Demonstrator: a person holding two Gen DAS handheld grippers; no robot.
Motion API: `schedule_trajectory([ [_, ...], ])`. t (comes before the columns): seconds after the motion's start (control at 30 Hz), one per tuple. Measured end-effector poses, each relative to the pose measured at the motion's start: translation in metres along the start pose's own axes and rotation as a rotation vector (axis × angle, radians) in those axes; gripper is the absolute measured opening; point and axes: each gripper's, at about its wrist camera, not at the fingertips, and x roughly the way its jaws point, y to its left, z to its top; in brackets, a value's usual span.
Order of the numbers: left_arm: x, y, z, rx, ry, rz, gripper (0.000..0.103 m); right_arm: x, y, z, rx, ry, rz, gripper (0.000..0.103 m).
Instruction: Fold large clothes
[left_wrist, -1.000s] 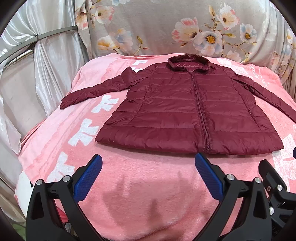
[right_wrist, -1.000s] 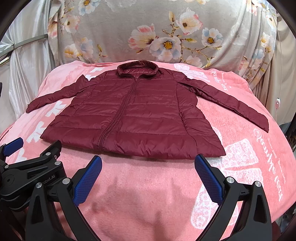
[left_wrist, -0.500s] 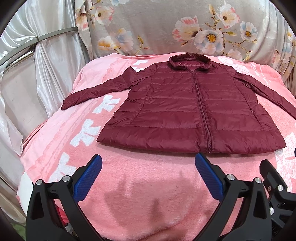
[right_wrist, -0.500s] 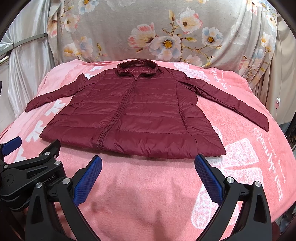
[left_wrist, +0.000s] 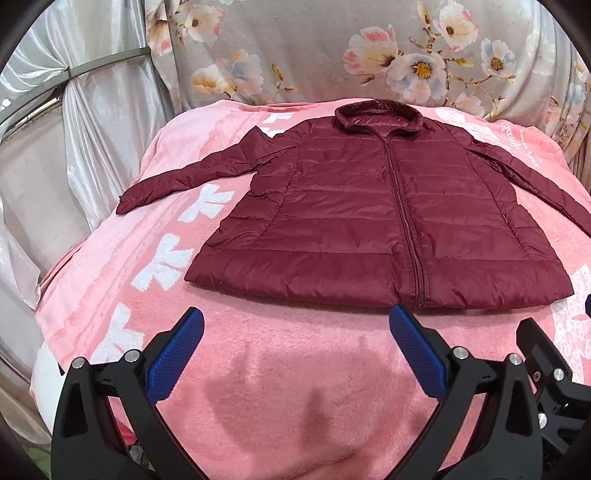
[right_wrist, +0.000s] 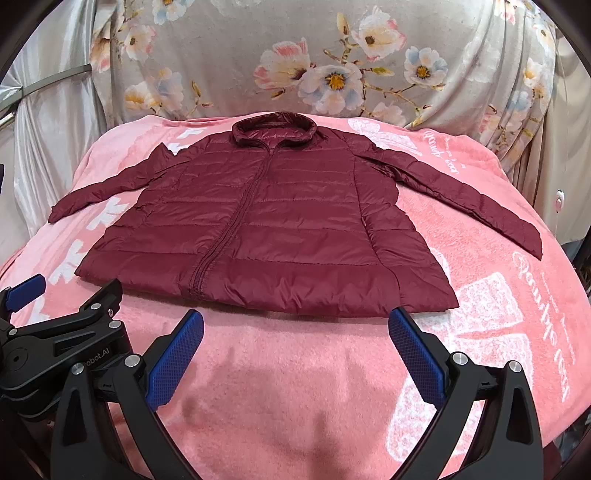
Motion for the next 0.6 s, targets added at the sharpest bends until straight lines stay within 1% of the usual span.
schedule_trajectory([
  [0.1, 0.002, -0.002, 0.002, 0.014, -0.02, 0.0, 0.098, 0.004, 0.0, 0.004, 0.005, 0.014, 0.01, 0.098],
  [0.13, 0.003, -0.002, 0.002, 0.009, -0.025, -0.01, 0.098, 0.005, -0.002, 0.004, 0.01, 0.019, 0.016, 0.098],
  [0.2, 0.009, -0.001, 0.004, -0.012, -0.013, -0.048, 0.098, 0.008, -0.004, 0.008, 0.017, 0.026, 0.042, 0.098],
  [0.27, 0.017, 0.001, 0.007, -0.031, 0.01, -0.067, 0.098, 0.011, -0.011, 0.011, 0.031, 0.02, 0.041, 0.098],
  [0.3, 0.021, 0.003, 0.009, -0.046, 0.012, -0.061, 0.098, 0.012, -0.018, 0.014, 0.045, 0.014, 0.033, 0.098],
  [0.37, 0.026, 0.006, 0.013, -0.07, -0.002, -0.02, 0.098, 0.018, -0.032, 0.022, 0.08, 0.013, 0.014, 0.098],
  [0.43, 0.028, 0.009, 0.017, -0.094, -0.02, 0.003, 0.098, 0.026, -0.055, 0.03, 0.128, 0.018, -0.009, 0.098],
  [0.5, 0.032, 0.013, 0.023, -0.125, -0.033, 0.01, 0.098, 0.034, -0.083, 0.038, 0.182, 0.012, -0.049, 0.098],
  [0.6, 0.04, 0.012, 0.032, -0.119, -0.03, 0.024, 0.098, 0.048, -0.125, 0.051, 0.237, -0.013, -0.14, 0.098],
])
